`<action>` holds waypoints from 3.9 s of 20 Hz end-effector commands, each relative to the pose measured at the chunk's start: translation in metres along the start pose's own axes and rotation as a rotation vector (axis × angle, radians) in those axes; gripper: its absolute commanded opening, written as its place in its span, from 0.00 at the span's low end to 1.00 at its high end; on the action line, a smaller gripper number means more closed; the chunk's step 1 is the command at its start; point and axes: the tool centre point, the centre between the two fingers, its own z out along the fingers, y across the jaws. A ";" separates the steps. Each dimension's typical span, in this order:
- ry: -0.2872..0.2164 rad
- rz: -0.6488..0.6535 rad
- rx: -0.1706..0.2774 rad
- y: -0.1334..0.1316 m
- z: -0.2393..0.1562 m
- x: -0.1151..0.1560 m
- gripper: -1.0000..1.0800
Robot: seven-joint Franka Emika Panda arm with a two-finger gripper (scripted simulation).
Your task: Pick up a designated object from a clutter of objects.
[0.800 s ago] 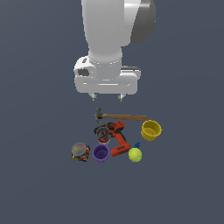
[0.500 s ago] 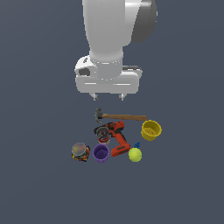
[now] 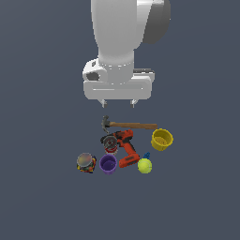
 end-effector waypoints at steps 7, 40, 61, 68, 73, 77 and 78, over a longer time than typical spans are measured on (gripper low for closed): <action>0.000 0.048 -0.007 -0.014 0.023 0.014 0.96; 0.010 0.397 -0.023 -0.136 0.219 0.066 0.96; 0.010 0.398 -0.023 -0.135 0.269 0.066 0.00; 0.010 0.398 -0.023 -0.135 0.269 0.066 0.00; 0.010 0.398 -0.023 -0.135 0.267 0.066 0.00; 0.010 0.398 -0.023 -0.137 0.258 0.062 0.00; 0.010 0.398 -0.023 -0.138 0.254 0.061 0.00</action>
